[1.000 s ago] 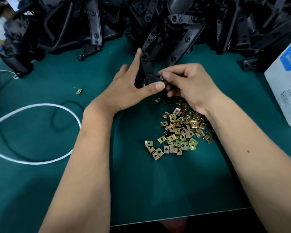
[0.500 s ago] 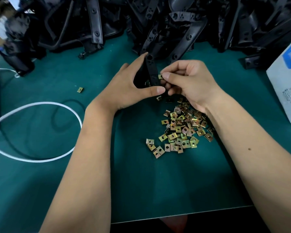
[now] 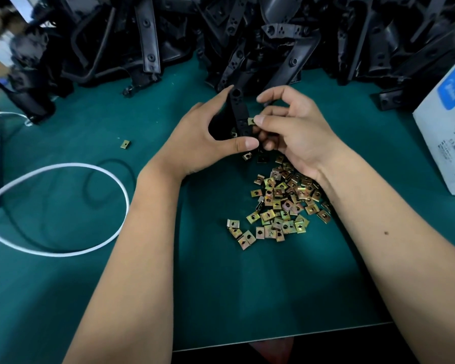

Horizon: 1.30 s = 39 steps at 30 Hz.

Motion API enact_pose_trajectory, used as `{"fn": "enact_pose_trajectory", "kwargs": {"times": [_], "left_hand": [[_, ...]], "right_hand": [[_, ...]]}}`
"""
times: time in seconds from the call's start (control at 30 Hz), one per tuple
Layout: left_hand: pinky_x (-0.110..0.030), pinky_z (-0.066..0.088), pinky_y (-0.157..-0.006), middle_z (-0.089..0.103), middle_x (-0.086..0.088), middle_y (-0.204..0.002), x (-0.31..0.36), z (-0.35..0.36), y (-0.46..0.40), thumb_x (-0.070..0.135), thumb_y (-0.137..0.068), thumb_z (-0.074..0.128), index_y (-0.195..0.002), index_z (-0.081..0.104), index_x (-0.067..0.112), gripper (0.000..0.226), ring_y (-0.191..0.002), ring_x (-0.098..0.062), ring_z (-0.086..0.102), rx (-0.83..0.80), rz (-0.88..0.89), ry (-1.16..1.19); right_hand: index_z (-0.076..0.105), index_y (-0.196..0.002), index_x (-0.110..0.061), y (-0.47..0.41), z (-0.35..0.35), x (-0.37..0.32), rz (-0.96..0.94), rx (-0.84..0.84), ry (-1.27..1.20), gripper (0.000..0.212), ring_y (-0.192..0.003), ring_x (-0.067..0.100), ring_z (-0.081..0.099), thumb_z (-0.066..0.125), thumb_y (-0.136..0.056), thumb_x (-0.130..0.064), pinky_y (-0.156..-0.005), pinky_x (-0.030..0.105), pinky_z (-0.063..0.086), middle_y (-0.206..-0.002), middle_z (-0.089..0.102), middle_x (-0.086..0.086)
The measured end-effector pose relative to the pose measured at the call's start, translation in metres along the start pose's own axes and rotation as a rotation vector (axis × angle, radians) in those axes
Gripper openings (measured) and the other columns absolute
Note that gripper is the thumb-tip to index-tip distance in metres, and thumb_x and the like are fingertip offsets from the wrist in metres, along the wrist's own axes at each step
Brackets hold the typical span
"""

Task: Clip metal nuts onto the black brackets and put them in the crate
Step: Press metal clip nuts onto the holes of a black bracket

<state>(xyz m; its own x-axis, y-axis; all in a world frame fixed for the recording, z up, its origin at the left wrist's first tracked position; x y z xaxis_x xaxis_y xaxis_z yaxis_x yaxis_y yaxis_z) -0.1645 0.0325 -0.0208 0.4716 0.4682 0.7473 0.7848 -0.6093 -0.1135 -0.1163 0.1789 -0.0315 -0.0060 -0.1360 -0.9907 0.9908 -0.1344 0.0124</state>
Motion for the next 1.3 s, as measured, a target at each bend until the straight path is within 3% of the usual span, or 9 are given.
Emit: {"fn": "enact_pose_trajectory", "kwargs": {"times": [0.27,0.57,0.63,0.73,0.8,1.07,1.3], "left_hand": [[-0.038,0.029,-0.125,0.046,0.013,-0.156,-0.004,-0.001,0.0,0.073,-0.067,0.076,-0.161,0.031,0.033,0.111,-0.147,-0.004,0.035,0.013,-0.026,0.012],[-0.037,0.03,-0.124,0.048,0.008,-0.154,-0.004,0.001,-0.001,0.077,-0.065,0.072,-0.162,0.028,0.031,0.117,-0.146,-0.008,0.038,-0.001,-0.026,-0.027],[-0.027,0.03,-0.121,0.049,0.008,-0.152,-0.003,0.002,0.0,0.079,-0.063,0.07,-0.162,0.027,0.033,0.118,-0.144,-0.006,0.038,0.004,-0.022,-0.045],[-0.002,0.025,-0.102,0.05,0.008,-0.145,-0.003,0.002,0.001,0.081,-0.06,0.068,-0.162,0.026,0.037,0.119,-0.135,-0.003,0.039,0.01,-0.033,-0.07],[0.004,0.023,-0.093,0.051,0.007,-0.14,-0.003,0.001,0.002,0.08,-0.059,0.069,-0.161,0.026,0.039,0.118,-0.128,0.0,0.039,0.008,-0.039,-0.075],[-0.004,0.027,-0.096,0.054,0.001,-0.138,0.001,0.001,0.005,0.077,-0.057,0.08,-0.16,0.028,0.043,0.12,-0.13,-0.007,0.045,-0.023,-0.025,-0.084],[0.004,0.027,-0.085,0.054,-0.004,-0.131,0.004,0.006,0.003,0.076,-0.054,0.075,-0.16,0.028,0.043,0.121,-0.119,-0.009,0.045,-0.011,-0.039,-0.123]], "right_hand": [[0.051,-0.11,-0.009,0.0,-0.004,0.003,0.023,0.051,-0.02,0.024,-0.059,0.015,0.055,0.061,-0.096,0.008,-0.048,0.023,0.043,-0.077,0.063,0.009],[0.049,-0.111,-0.006,0.0,0.0,-0.001,-0.019,0.021,0.022,0.025,-0.058,0.017,0.051,0.059,-0.096,0.011,-0.047,0.023,0.038,-0.074,0.059,0.01],[0.049,-0.111,-0.006,0.0,0.0,-0.002,-0.026,-0.001,0.027,0.025,-0.059,0.017,0.051,0.058,-0.096,0.011,-0.048,0.023,0.037,-0.074,0.059,0.009],[0.047,-0.113,-0.007,0.0,0.001,-0.002,-0.015,-0.051,0.046,0.027,-0.06,0.017,0.052,0.056,-0.096,0.012,-0.048,0.022,0.035,-0.075,0.058,0.009],[0.046,-0.113,-0.007,0.0,0.001,-0.002,0.004,-0.08,0.059,0.026,-0.059,0.016,0.052,0.055,-0.097,0.013,-0.048,0.021,0.034,-0.077,0.057,0.01],[0.045,-0.113,-0.007,0.003,0.006,-0.001,0.05,-0.163,0.111,0.027,-0.057,0.012,0.051,0.054,-0.098,0.014,-0.048,0.018,0.032,-0.078,0.056,0.011],[0.041,-0.113,-0.006,0.005,0.005,-0.003,0.023,-0.146,0.135,0.033,-0.054,0.013,0.05,0.058,-0.095,0.015,-0.044,0.018,0.035,-0.073,0.052,0.011]]}}
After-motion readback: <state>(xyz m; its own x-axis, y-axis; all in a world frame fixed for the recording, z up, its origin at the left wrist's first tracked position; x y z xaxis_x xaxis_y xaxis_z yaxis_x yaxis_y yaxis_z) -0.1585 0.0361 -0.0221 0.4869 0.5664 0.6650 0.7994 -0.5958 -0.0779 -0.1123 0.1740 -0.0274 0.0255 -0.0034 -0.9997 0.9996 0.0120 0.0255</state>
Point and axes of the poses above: each hand's wrist, its own y-axis away from the middle knuckle, its own z-axis out of the palm, x = y × z, the point moved 9 cm from there along -y, towards the middle knuckle
